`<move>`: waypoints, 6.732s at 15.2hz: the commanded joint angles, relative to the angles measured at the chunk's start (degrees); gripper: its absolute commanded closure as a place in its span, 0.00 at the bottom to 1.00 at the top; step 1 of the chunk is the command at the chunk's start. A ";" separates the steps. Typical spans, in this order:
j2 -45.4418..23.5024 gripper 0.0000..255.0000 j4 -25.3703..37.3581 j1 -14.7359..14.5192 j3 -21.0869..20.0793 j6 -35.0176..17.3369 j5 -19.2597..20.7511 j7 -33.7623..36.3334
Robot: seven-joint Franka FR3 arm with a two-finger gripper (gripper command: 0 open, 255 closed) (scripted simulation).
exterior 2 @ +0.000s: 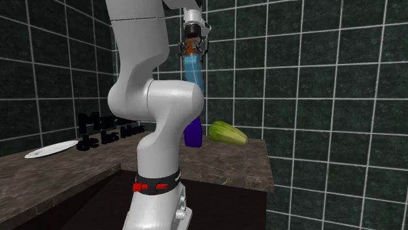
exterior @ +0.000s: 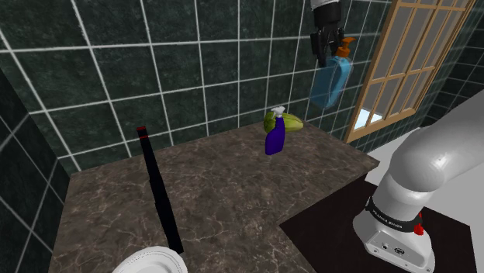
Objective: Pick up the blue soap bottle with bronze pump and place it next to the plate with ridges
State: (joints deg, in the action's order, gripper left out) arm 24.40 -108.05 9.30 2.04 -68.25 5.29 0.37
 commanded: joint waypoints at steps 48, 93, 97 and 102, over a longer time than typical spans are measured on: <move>-43.17 1.00 38.52 -27.73 -62.35 -6.34 -4.41 90.21; -39.61 1.00 -0.19 -21.51 -60.32 -41.59 -7.15 81.98; -41.13 1.00 -1.99 -22.24 -59.63 -44.38 -5.90 82.34; -43.28 1.00 -3.94 -23.33 -58.53 -47.78 -4.11 82.94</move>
State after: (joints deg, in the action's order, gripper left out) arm -18.36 -111.81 -13.66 -56.73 -115.42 0.75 83.03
